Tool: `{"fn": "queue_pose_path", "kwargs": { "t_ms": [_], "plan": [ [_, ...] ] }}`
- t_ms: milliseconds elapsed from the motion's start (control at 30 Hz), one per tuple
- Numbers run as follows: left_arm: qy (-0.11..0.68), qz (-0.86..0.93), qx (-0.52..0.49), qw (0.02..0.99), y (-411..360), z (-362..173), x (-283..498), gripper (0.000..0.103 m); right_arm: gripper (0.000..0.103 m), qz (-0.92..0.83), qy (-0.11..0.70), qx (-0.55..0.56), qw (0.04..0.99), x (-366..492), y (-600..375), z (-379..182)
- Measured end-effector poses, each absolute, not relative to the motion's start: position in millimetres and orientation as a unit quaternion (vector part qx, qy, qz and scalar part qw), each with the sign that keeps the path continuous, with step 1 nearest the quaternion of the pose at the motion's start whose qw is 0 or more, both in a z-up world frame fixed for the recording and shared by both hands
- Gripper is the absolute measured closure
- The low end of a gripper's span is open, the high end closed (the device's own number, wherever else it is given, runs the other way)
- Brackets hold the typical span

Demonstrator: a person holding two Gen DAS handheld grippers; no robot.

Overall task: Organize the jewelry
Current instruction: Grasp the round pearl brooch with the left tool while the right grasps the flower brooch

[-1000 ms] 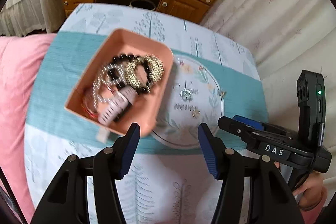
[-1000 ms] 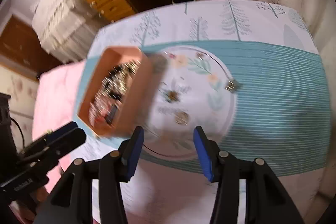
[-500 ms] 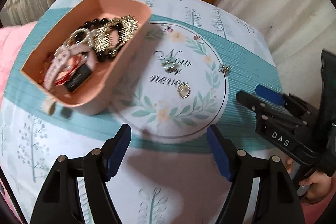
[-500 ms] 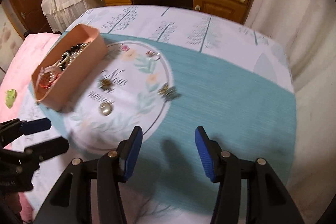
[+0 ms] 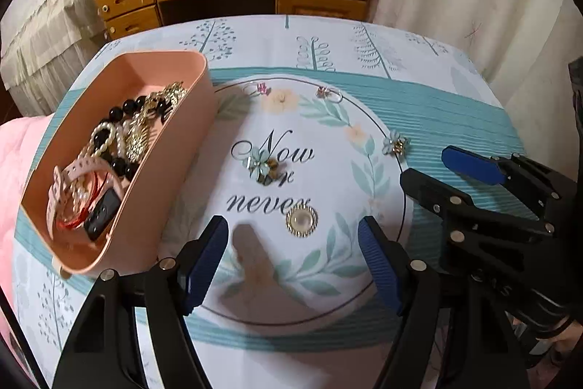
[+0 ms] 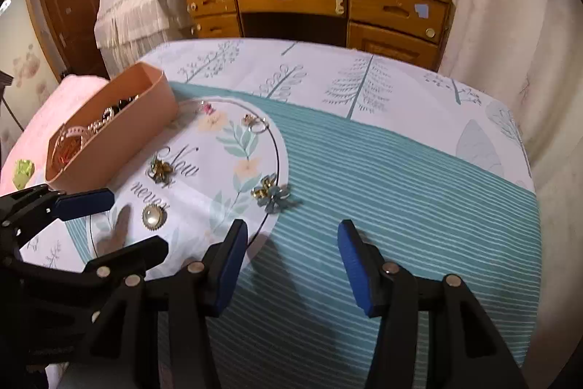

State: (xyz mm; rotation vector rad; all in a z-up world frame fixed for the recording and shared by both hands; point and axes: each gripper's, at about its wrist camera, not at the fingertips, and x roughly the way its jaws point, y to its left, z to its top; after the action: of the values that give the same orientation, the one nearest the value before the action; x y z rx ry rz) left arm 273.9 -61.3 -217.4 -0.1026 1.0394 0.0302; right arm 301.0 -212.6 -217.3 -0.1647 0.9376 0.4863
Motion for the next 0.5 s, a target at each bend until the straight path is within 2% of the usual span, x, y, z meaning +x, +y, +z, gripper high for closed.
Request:
{"fn": "queue_pose_path", "kwargs": {
  "t_ms": [33,100,133,167,267,300,333,500],
  "plan": [
    [0.493,0.011,-0.049,0.869,-60,-218,274,0.035,0.051,0.233,0.443,-0.079,0.862,301,-213,-217],
    [0.492,0.004,-0.047,0.869,-61,-222,277,0.048,0.051,0.235,0.436,-0.091,0.864,300,-210,-218],
    [0.49,0.005,-0.041,0.871,-63,-224,279,0.05,0.051,0.235,0.434,-0.095,0.865,299,-209,-219],
    [0.488,0.006,-0.035,0.872,-64,-225,278,0.06,0.051,0.236,0.431,-0.103,0.865,299,-206,-219],
    [0.489,0.005,-0.034,0.872,-64,-225,279,0.075,0.051,0.242,0.426,-0.112,0.864,298,-201,-220],
    [0.488,0.001,-0.039,0.872,-62,-224,280,0.083,0.051,0.244,0.425,-0.111,0.864,298,-200,-221],
    [0.489,0.0,-0.042,0.871,-62,-224,279,0.086,0.051,0.248,0.423,-0.108,0.865,298,-199,-221],
    [0.494,-0.006,-0.064,0.867,-54,-223,279,0.088,0.051,0.248,0.421,-0.103,0.866,300,-193,-221]
  ]
}}
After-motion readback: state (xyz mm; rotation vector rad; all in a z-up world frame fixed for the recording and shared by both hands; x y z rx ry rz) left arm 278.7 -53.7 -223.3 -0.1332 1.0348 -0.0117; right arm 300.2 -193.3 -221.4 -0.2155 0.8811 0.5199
